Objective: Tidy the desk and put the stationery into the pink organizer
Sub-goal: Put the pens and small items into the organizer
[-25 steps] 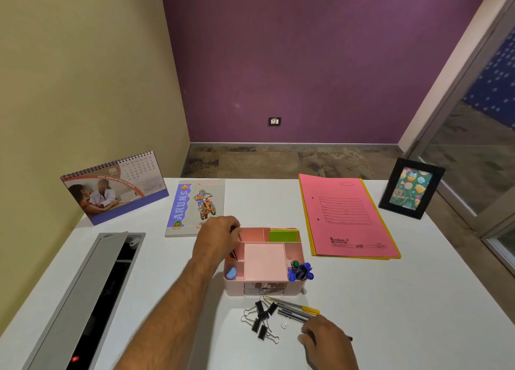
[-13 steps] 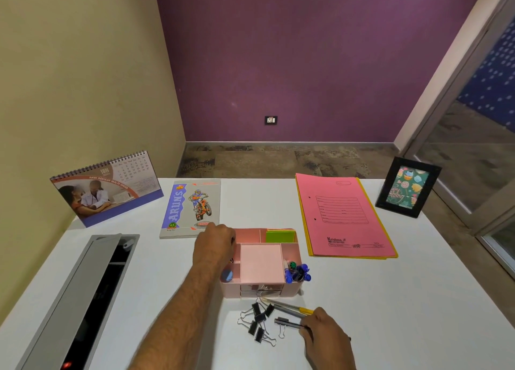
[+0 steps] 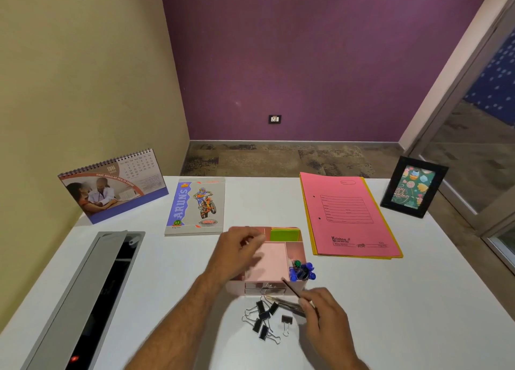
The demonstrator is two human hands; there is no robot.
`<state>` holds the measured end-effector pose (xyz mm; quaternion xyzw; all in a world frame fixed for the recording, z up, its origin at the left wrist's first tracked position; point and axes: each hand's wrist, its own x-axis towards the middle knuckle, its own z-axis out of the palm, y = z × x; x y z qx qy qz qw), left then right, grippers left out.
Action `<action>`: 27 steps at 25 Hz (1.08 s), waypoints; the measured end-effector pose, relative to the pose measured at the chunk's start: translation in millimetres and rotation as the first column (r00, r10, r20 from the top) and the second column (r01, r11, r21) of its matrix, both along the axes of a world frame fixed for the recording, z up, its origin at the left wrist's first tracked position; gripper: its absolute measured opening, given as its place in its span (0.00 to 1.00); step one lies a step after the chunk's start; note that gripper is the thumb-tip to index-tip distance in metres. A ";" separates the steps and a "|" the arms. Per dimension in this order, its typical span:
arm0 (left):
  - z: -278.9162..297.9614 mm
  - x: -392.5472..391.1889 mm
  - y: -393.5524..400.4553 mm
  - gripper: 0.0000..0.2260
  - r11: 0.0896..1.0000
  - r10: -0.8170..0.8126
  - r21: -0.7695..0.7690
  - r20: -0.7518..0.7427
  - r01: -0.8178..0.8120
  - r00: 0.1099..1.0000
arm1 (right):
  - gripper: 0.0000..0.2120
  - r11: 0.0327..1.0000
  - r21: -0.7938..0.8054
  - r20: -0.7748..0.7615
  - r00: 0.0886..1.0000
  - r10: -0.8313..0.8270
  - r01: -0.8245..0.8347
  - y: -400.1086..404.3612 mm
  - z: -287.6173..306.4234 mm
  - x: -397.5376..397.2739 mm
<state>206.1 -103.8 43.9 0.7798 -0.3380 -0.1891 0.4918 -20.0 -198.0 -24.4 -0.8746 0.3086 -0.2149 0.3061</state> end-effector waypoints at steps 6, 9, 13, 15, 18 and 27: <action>13.5 -28.3 -8.6 0.02 0.951 -0.198 -0.265 -0.139 0.156 0.970 | 0.11 0.997 0.074 0.189 0.981 -0.034 0.020 3.5 29.5 32.7; 16.3 -32.0 -9.1 0.08 0.952 -0.205 -0.256 -0.125 0.168 0.971 | 0.09 0.995 0.104 0.209 0.977 -0.033 0.011 2.6 29.1 32.0; 17.1 -28.3 -6.6 0.10 0.961 -0.145 -0.253 -0.108 0.113 0.984 | 0.09 0.989 0.150 0.262 0.965 -0.026 -0.014 3.1 31.0 25.6; 21.4 -19.5 -5.7 0.11 0.955 -0.056 -0.296 -0.115 0.019 0.992 | 0.07 0.993 0.119 0.269 0.962 -0.039 0.007 -1.2 23.9 14.0; 30.3 2.0 -3.8 0.11 0.930 0.119 -0.341 -0.074 -0.137 0.990 | 0.04 0.995 0.062 0.172 0.981 -0.091 0.081 -14.3 1.1 -14.0; 31.8 46.9 0.7 0.04 0.875 0.446 -0.314 0.225 -0.369 0.866 | 0.11 0.985 -0.163 -0.312 0.950 0.011 -0.065 -46.7 -67.1 -64.1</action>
